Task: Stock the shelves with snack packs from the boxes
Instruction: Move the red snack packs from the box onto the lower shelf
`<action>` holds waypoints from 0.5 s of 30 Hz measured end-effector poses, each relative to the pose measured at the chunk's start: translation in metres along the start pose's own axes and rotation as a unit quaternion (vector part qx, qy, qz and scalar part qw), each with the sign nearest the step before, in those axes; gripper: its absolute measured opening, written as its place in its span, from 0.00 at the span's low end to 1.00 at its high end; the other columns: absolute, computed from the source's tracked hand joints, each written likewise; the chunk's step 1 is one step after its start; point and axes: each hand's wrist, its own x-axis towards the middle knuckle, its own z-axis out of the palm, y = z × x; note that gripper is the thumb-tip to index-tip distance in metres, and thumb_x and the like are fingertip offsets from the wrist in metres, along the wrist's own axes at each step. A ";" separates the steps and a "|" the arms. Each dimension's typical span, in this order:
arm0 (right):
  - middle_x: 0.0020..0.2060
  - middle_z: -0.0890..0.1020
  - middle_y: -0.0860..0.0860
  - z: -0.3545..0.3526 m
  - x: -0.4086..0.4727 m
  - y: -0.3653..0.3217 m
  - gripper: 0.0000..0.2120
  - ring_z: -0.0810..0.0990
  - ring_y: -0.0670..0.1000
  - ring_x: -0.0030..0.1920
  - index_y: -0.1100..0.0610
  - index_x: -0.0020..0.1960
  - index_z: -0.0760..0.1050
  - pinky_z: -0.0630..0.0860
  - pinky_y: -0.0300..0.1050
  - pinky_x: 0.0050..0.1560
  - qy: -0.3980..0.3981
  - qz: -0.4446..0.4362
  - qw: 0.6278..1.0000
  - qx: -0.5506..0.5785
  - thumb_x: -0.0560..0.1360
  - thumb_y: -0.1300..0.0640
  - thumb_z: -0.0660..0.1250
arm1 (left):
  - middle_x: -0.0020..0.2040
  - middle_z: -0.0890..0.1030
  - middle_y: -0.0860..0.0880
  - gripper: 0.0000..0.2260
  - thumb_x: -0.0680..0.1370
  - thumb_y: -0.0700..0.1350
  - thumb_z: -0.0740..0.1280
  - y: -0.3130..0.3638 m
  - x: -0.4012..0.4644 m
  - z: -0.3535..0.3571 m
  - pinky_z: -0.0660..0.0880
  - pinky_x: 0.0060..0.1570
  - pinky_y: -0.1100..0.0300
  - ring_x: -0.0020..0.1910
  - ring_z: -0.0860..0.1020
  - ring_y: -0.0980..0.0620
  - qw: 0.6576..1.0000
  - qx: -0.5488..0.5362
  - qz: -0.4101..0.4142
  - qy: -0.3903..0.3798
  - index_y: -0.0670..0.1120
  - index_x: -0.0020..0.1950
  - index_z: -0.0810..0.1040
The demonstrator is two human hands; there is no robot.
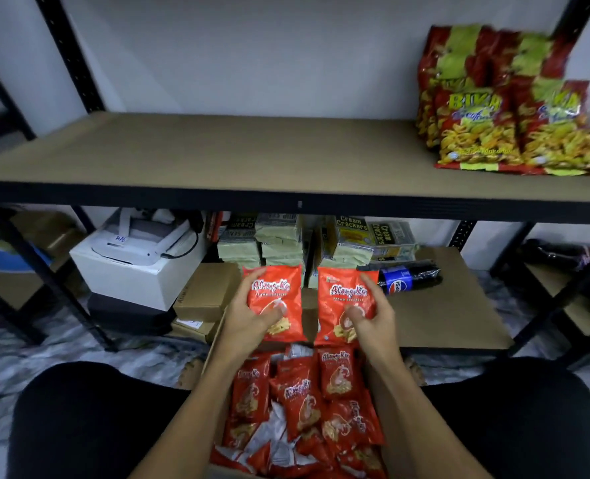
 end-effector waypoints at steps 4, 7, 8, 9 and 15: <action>0.64 0.74 0.45 -0.012 0.008 -0.073 0.31 0.78 0.47 0.61 0.41 0.70 0.66 0.79 0.49 0.56 0.025 -0.160 0.987 -0.017 0.74 0.63 0.71 | 0.55 0.77 0.61 0.36 0.65 0.34 0.78 0.077 0.009 0.013 0.77 0.45 0.66 0.50 0.80 0.61 0.987 0.028 0.156 -0.012 0.58 0.66 0.69; 0.65 0.71 0.46 -0.018 0.017 -0.119 0.35 0.76 0.44 0.62 0.43 0.73 0.63 0.78 0.41 0.54 0.033 -0.227 0.973 -0.022 0.73 0.68 0.69 | 0.59 0.74 0.60 0.41 0.65 0.31 0.77 0.124 0.011 0.018 0.76 0.45 0.66 0.51 0.79 0.63 0.974 0.027 0.222 -0.024 0.55 0.70 0.64; 0.66 0.70 0.48 -0.018 0.021 -0.133 0.37 0.75 0.45 0.62 0.42 0.73 0.62 0.79 0.41 0.54 0.035 -0.243 0.969 -0.026 0.73 0.70 0.69 | 0.59 0.74 0.59 0.41 0.66 0.30 0.76 0.138 0.014 0.020 0.77 0.44 0.66 0.50 0.79 0.64 0.972 0.022 0.233 -0.027 0.55 0.71 0.63; 0.67 0.69 0.48 -0.018 0.029 -0.145 0.39 0.75 0.46 0.63 0.41 0.74 0.61 0.79 0.43 0.56 0.042 -0.257 0.965 -0.034 0.72 0.71 0.68 | 0.59 0.73 0.59 0.42 0.67 0.29 0.76 0.151 0.018 0.021 0.77 0.44 0.66 0.50 0.79 0.65 0.970 0.017 0.242 -0.033 0.55 0.72 0.62; 0.64 0.68 0.48 -0.024 0.099 -0.195 0.42 0.73 0.48 0.63 0.40 0.73 0.61 0.79 0.52 0.59 0.072 -0.283 0.952 -0.090 0.69 0.73 0.66 | 0.60 0.72 0.56 0.41 0.65 0.25 0.74 0.203 0.084 0.041 0.76 0.44 0.68 0.51 0.78 0.67 0.950 0.039 0.306 -0.047 0.51 0.70 0.63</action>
